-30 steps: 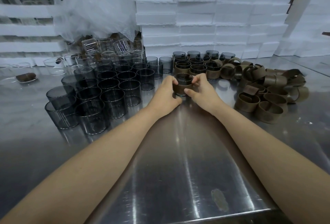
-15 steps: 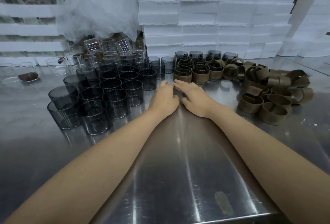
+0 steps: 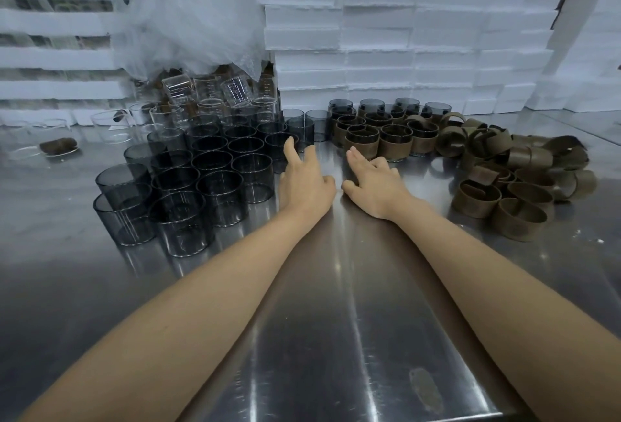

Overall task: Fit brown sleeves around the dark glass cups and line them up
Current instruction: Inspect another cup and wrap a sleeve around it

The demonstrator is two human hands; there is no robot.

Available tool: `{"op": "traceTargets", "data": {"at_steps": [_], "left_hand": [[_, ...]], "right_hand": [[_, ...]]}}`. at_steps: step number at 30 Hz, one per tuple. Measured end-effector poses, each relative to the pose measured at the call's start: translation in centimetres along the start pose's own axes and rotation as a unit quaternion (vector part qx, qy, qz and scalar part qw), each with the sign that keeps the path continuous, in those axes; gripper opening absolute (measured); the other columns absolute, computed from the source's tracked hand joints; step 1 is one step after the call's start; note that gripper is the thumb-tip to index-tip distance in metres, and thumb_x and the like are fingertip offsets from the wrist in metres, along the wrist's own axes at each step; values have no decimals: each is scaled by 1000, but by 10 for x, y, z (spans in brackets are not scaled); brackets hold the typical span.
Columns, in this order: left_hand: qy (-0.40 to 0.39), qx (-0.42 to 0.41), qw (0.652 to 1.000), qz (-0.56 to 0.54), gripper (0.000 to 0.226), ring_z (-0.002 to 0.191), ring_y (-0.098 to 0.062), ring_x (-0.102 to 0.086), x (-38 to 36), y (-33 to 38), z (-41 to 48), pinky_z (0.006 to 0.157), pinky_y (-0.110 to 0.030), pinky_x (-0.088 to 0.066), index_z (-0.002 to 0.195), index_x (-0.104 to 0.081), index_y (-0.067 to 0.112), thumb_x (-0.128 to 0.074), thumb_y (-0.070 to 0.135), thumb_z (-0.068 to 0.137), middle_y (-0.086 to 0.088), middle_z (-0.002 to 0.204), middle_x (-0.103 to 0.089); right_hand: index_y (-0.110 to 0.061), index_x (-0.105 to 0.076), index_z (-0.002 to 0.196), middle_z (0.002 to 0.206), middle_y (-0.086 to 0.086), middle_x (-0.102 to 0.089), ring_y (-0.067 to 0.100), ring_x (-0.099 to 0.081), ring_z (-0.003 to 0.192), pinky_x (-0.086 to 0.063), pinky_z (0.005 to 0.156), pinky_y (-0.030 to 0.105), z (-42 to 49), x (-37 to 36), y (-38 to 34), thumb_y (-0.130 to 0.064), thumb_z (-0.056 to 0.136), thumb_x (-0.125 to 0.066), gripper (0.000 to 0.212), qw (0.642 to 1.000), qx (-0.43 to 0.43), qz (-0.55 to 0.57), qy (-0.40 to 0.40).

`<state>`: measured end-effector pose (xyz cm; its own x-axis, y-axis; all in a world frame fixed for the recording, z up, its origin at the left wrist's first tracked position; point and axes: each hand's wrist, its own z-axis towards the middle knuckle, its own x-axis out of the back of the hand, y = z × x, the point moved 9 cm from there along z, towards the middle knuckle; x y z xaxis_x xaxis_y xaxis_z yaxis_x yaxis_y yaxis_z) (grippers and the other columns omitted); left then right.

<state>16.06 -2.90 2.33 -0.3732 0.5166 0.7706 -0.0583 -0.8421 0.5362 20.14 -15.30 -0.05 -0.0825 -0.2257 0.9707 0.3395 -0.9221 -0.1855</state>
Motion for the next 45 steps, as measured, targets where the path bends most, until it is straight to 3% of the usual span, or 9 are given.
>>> {"op": "traceTargets", "data": {"at_steps": [5, 8, 16, 24, 28, 31, 35, 38, 45], "left_hand": [[12, -8, 1000, -18, 50, 99, -35, -60, 2, -1, 1, 86, -41, -47, 138, -40, 12, -54, 15, 91, -9, 154, -13], [24, -22, 999, -37, 49, 89, -33, -61, 3, 1, 3, 75, -38, -48, 137, -43, 13, -54, 13, 90, -7, 147, -21], [62, -90, 986, -124, 32, 88, -23, -61, 10, 12, 0, 82, -40, -50, 117, -60, 19, -56, 10, 87, 5, 121, -50], [63, -115, 953, -272, 21, 61, 1, -48, 14, 18, -1, 65, -17, -41, 86, -66, 28, -56, 11, 84, 16, 74, -58], [51, -119, 944, -303, 26, 65, -11, -51, 14, 20, 1, 69, -22, -47, 90, -66, 27, -57, 2, 86, 5, 94, -62], [43, -99, 928, -357, 33, 69, 0, -55, 15, 17, 3, 72, -10, -46, 111, -60, 22, -59, -1, 88, 1, 117, -49], [-60, -5, 906, -419, 46, 109, -6, -55, -8, 6, 9, 75, -7, -47, 138, -44, 20, -60, 20, 95, 1, 137, -37], [-119, -4, 886, -449, 44, 113, -11, -58, -18, 9, 8, 97, -29, -50, 140, -45, 20, -56, 21, 98, 2, 137, -50], [-111, -15, 863, -493, 34, 112, -12, -63, -12, 11, 7, 90, -24, -54, 133, -54, 15, -52, 15, 99, 1, 119, -64]], "right_hand": [[-20, -42, 144, 127, 2, -57, 27, -33, 128, -20, 89, 33, -5, 8, 0, -30, 97, -43, 48, 997, 22, 69, 39], [-24, -60, 125, 90, -16, -56, 26, -39, 117, -21, 85, 33, -10, 11, -2, -27, 98, -45, 31, 994, 38, 92, 47], [-14, -26, 152, 147, 6, -45, 27, -36, 136, -30, 112, 46, -14, 19, 2, -17, 88, -61, 73, 981, 13, 185, 53], [-19, -12, 155, 150, -2, -41, 12, -36, 138, -30, 108, 23, -15, 14, 5, -38, 74, -82, 109, 941, 29, 336, 24], [-20, -47, 136, 126, -8, -59, 11, -54, 120, -42, 94, 20, -15, 21, 9, -37, 70, -85, 78, 942, 23, 329, 69], [-19, -51, 127, 114, -11, -60, 7, -56, 107, -41, 88, 8, -19, 35, 11, -28, 65, -90, 74, 927, 35, 346, 137], [-20, -49, 125, 110, -16, -59, 1, -54, 103, -35, 84, -1, -26, 50, 11, -16, 64, -90, 73, 905, 46, 369, 207], [-20, -49, 125, 110, -15, -59, 4, -57, 104, -42, 89, 9, -30, 56, 7, -6, 66, -86, 71, 896, 62, 378, 223], [-16, -49, 127, 115, -11, -58, 3, -56, 107, -43, 92, 11, -35, 60, 0, -1, 67, -83, 71, 894, 79, 374, 233]]}}
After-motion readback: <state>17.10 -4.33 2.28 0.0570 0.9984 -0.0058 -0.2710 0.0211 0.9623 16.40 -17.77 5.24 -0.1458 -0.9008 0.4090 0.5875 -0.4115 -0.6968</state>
